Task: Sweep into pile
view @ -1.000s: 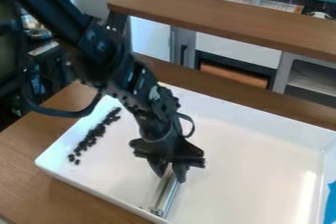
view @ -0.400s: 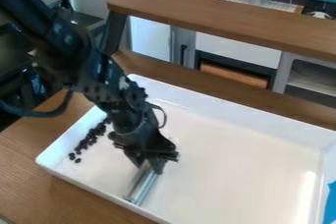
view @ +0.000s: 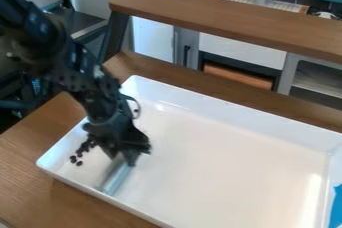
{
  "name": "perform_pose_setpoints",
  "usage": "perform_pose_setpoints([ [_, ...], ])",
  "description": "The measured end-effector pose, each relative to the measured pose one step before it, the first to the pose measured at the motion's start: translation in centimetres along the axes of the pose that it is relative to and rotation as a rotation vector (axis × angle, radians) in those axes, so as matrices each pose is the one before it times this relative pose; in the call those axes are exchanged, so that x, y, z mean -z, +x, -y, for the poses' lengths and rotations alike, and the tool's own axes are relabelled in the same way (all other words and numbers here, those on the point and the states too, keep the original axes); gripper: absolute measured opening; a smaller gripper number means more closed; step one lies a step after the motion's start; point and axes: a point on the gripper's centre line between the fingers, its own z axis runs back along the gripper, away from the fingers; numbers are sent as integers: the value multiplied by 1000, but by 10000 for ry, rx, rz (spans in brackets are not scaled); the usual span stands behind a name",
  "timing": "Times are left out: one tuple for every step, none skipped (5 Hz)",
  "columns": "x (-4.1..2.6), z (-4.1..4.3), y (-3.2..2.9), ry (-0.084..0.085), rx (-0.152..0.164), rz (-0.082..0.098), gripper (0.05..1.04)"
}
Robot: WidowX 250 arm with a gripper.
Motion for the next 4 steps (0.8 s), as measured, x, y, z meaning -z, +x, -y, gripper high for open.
perform_pose_setpoints([
  [-321,-2111,598,316,158,137,370],
  [177,-1511,243,307,121,33,370],
  [-244,1302,-244,-369,-260,-297,370],
  [-2155,4465,1514,-614,-370,-353,370],
])
